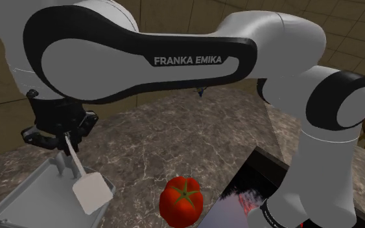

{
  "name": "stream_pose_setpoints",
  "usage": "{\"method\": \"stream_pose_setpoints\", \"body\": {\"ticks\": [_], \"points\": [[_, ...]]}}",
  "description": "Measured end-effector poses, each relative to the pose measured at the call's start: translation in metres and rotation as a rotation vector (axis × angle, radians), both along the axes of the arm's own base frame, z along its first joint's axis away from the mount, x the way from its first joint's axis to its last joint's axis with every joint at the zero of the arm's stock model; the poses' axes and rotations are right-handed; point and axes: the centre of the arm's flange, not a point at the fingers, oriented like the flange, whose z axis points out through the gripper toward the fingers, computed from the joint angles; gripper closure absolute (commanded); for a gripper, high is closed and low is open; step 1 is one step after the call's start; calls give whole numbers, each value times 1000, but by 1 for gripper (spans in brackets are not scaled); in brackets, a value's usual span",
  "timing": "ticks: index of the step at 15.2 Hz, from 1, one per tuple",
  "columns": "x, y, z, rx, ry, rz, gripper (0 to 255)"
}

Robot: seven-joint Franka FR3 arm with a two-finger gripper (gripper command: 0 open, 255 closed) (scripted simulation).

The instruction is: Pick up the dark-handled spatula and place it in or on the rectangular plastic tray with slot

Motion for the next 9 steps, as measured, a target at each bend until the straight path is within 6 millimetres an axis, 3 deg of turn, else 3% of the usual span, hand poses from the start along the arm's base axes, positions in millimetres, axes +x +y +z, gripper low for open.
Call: {"method": "stream_pose_setpoints", "body": {"ticks": [3,9], "points": [[-7,37,-1,1,0,0,255],[-7,43,-30,-1,0,-2,255]]}}
